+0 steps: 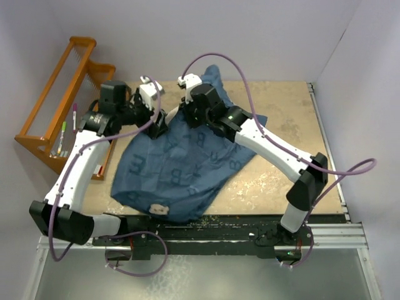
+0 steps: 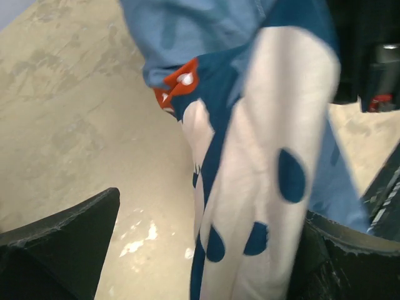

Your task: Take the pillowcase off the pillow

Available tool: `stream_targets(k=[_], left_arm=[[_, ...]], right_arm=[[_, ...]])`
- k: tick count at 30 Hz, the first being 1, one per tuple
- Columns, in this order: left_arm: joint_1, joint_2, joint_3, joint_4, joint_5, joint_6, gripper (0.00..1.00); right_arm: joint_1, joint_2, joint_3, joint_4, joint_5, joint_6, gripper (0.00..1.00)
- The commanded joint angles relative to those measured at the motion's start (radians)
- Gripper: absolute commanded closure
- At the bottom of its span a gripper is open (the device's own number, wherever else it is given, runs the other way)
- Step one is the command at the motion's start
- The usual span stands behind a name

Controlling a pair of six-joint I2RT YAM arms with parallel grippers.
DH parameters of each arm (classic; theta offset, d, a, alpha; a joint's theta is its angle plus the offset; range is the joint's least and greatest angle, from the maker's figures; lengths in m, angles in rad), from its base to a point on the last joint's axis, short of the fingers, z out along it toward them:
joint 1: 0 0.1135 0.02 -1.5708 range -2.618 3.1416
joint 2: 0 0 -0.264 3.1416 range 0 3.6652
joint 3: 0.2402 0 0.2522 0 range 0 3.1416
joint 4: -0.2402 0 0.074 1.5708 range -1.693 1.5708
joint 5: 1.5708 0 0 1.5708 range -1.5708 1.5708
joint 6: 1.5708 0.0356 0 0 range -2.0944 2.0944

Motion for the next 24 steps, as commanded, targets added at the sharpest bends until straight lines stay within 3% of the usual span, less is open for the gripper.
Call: stream_targets(k=[1,6,11,13,15,18,20,24], left_arm=[[0.096,0.075,0.123,-0.015,0.34,-0.152,0.05],[0.091,0.178,0.189,-0.039,0.517,-0.201,0.06],[0.028,0.248,0.234,-0.095,0.491,-0.15,0.1],[0.002,0.253,0.229,-0.096,0.452,-0.125,0.21],[-0.004,0.256,0.227,-0.09,0.41,-0.1,0.44],[0.004,0.25,0.255,-0.123,0.352,-0.01,0.83],[0.018,0.233,0.268,-0.126,0.319,0.036,0.99],[0.043,0.202,0.306,-0.146,0.321,0.098,1.0]], right_arm=[[0.007,-0.145,-0.01,0.285,0.01,0.137,1.0],[0.009,-0.161,-0.011,0.384,-0.026,0.179,1.0],[0.013,-0.145,-0.003,0.439,-0.133,0.171,1.0],[0.014,-0.137,0.005,0.452,-0.185,0.16,1.0],[0.012,-0.156,-0.014,0.47,-0.264,0.177,0.98],[-0.049,-0.224,-0.088,0.508,-0.379,0.222,0.62],[-0.133,-0.3,-0.173,0.549,-0.485,0.273,0.39],[-0.309,-0.505,-0.4,0.639,-0.652,0.337,0.29]])
